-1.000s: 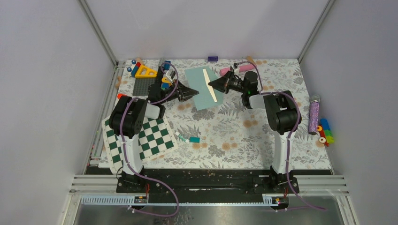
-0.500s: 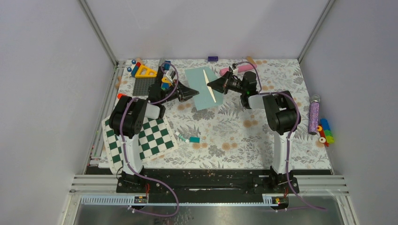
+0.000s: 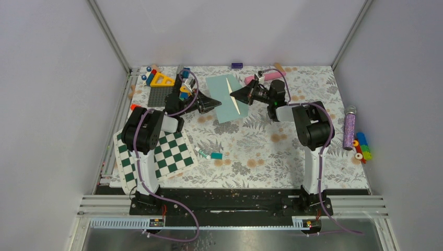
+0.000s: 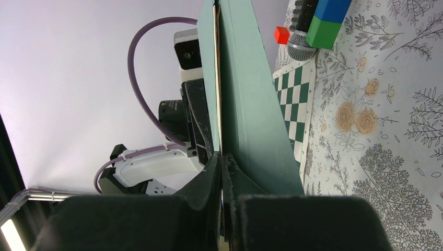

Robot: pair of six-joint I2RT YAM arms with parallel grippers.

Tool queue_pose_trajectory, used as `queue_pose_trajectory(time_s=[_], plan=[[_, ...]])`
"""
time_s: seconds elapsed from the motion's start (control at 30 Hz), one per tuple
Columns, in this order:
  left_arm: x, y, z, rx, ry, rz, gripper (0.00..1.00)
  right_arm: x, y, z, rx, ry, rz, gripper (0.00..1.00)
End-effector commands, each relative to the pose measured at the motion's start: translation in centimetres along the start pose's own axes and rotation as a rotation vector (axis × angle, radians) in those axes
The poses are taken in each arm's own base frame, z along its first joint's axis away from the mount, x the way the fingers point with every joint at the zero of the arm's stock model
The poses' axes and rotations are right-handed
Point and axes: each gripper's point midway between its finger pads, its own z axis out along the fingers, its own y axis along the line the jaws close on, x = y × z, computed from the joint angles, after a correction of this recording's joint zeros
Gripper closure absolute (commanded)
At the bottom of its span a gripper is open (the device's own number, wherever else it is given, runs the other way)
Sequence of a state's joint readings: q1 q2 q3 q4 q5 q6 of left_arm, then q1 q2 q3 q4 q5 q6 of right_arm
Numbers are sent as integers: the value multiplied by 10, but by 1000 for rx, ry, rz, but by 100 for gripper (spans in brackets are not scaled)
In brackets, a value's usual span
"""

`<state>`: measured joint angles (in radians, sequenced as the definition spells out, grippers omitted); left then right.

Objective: Place the letter into the envelope and seal it
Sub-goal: Place the letter in the envelope.

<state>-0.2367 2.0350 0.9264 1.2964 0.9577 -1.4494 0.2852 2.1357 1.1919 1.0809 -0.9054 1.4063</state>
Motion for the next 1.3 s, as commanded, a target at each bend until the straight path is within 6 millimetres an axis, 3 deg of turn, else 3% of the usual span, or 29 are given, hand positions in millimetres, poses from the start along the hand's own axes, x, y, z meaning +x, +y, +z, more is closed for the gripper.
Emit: queue_pose_trajectory(time_s=[0.0, 0.03, 0.17, 0.27, 0.6, 0.7, 0.87, 1.03, 1.27], plan=[[0, -24, 1, 61, -1, 83, 95, 7, 37, 7, -63, 26, -99, 97], [0, -24, 1, 62, -1, 84, 95, 7, 36, 7, -63, 27, -98, 93], [-1, -25, 1, 62, -2, 86, 95, 4, 37, 4, -58, 18, -99, 60], [0, -25, 1, 61, -1, 85, 95, -2, 39, -3, -49, 7, -116, 49], [0, -25, 1, 63, -1, 87, 95, -20, 67, -26, -30, -22, -225, 40], [0, -26, 0, 64, -1, 88, 95, -22, 67, -34, 25, -19, -271, 40], [0, -26, 0, 65, 3, 89, 95, -35, 77, -69, 115, -63, -373, 31], [3, -27, 3, 84, 19, 86, 95, -40, 65, -97, 277, -87, -493, 21], [18, -24, 15, 96, 79, 85, 94, -23, 45, -86, 269, -6, -462, 22]])
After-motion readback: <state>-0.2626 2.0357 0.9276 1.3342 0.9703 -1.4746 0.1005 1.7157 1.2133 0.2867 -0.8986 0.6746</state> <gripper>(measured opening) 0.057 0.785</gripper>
